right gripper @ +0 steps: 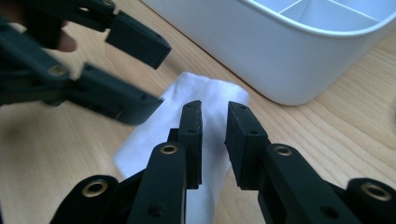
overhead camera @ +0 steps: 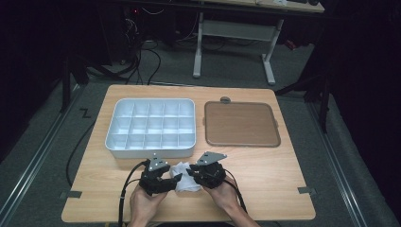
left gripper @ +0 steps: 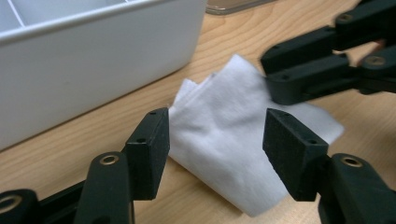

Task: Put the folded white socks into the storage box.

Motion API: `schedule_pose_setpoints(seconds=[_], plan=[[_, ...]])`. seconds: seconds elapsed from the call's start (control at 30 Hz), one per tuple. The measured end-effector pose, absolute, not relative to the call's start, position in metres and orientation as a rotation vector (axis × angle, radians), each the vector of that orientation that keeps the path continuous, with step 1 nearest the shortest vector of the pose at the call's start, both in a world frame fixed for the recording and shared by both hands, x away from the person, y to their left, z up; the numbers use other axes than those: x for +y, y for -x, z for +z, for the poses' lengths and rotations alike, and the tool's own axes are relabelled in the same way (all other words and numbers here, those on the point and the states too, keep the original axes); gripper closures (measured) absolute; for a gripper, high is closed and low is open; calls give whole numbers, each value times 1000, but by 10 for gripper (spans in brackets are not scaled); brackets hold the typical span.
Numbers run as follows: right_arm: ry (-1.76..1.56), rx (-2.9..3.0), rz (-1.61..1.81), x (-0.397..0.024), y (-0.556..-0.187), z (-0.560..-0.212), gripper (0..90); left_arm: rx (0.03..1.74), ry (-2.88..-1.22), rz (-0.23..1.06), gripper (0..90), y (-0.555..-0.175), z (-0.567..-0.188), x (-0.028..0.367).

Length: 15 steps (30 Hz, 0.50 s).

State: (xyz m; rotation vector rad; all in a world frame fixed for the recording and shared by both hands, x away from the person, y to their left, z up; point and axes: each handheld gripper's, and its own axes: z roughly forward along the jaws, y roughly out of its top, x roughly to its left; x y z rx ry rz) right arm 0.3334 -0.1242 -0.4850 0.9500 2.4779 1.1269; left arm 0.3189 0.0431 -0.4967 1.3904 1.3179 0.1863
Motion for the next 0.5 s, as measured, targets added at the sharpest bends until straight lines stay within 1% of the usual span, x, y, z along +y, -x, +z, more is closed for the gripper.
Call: schedule_pose_setpoints(seconds=[0.23, 0.5], plan=[[-965, 2487, 1121, -120, -347, -487, 799, 1330, -1460, 168, 398, -318, -512, 32], [-1019, 2530, 1091, -119, -364, -502, 808, 1347, -1484, 171, 376, -325, -519, 30]])
